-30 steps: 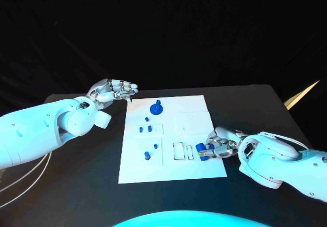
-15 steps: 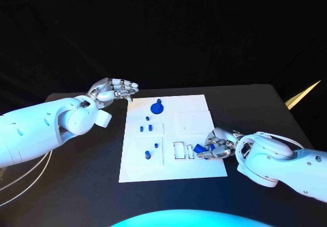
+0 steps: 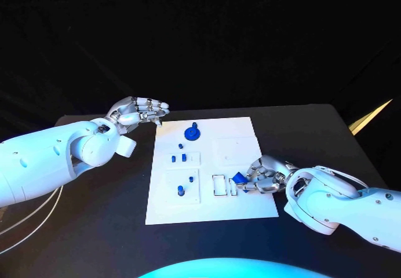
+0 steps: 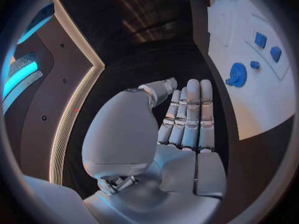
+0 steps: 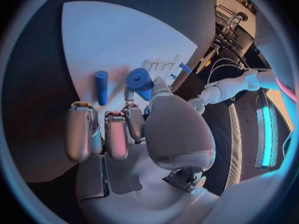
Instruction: Assemble the parts on the task board
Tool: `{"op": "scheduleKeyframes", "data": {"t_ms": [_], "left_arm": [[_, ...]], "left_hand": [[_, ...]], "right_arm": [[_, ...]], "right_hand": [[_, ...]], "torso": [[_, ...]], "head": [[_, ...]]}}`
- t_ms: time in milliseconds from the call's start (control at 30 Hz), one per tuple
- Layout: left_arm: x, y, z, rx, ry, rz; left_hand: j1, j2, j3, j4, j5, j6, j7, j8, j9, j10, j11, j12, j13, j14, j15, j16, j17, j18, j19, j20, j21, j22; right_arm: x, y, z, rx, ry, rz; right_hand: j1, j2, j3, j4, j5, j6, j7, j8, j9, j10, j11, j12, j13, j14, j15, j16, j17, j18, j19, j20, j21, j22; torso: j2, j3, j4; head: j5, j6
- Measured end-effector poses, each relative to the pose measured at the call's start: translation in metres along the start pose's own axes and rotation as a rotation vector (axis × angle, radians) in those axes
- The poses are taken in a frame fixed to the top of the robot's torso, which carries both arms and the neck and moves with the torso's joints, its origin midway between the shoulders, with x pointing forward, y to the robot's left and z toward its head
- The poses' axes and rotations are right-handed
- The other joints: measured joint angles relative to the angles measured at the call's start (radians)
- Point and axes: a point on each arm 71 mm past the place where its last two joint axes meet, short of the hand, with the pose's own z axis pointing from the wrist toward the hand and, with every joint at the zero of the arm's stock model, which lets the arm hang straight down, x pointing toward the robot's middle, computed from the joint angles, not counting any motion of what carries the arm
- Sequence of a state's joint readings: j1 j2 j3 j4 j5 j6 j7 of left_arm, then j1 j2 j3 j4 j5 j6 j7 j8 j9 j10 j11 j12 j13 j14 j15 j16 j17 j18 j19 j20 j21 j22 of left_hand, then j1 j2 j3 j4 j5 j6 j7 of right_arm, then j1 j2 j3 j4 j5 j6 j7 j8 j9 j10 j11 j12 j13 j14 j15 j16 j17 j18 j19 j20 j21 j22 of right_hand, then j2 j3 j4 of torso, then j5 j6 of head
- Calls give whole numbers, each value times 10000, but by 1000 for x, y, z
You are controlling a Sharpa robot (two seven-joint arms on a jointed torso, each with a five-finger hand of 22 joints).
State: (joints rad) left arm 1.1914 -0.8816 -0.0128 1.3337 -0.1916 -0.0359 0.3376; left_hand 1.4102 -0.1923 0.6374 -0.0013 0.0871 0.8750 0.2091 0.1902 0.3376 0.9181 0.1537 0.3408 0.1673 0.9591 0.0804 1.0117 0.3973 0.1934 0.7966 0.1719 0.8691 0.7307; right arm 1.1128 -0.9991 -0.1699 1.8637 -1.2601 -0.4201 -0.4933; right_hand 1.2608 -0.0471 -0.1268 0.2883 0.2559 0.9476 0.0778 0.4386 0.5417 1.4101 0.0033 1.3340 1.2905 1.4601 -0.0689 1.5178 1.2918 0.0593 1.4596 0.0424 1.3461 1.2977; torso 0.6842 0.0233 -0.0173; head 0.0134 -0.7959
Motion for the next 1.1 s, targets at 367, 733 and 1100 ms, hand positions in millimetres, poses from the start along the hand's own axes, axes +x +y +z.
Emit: {"op": "scheduleKeyframes", "data": {"t_ms": [367, 733, 1100], "left_arm": [[0, 0, 1, -3, 8, -3], [1, 0, 1, -31, 25, -10], [2, 0, 1, -51, 68, -26]], "left_hand": [[0, 0, 0, 0, 0, 0, 0, 0, -1, 3, 0, 0, 0, 0, 0, 0, 0, -1, 0, 0, 0, 0], [0, 0, 0, 0, 0, 0, 0, 1, -2, 4, -1, 1, 0, 0, 0, -111, 0, -1, 0, 0, 0, 0], [0, 0, 0, 0, 0, 0, 0, 1, -3, 2, 0, 1, 0, 0, 0, -111, 0, 0, 0, 0, 0, -1]], "right_arm": [[-2, 25, -2, -516, 325, 786], [11, 39, 9, -475, 1025, 616], [12, 41, 19, -299, 793, 303]], "right_hand": [[-200, 200, 0, 0, 78, 15, -15, 0, -26, 57, -47, 0, 0, -4, 4, 44, 0, -75, 31, -34, 44, 0], [-550, 549, 0, 0, 77, 18, -19, -60, -49, 124, -83, 122, 1, 45, -48, 46, 0, -76, 31, -35, 154, 0], [-619, 617, 0, 1, 76, 35, -37, -60, -50, 142, -70, 181, 1, 46, -49, 85, 0, -77, 31, -36, 271, 0]], "torso": [[-1, -8, 1], [12, 1, 7], [16, 4, 1]], "head": [[-15, 31], [28, -12], [54, -40]]}}
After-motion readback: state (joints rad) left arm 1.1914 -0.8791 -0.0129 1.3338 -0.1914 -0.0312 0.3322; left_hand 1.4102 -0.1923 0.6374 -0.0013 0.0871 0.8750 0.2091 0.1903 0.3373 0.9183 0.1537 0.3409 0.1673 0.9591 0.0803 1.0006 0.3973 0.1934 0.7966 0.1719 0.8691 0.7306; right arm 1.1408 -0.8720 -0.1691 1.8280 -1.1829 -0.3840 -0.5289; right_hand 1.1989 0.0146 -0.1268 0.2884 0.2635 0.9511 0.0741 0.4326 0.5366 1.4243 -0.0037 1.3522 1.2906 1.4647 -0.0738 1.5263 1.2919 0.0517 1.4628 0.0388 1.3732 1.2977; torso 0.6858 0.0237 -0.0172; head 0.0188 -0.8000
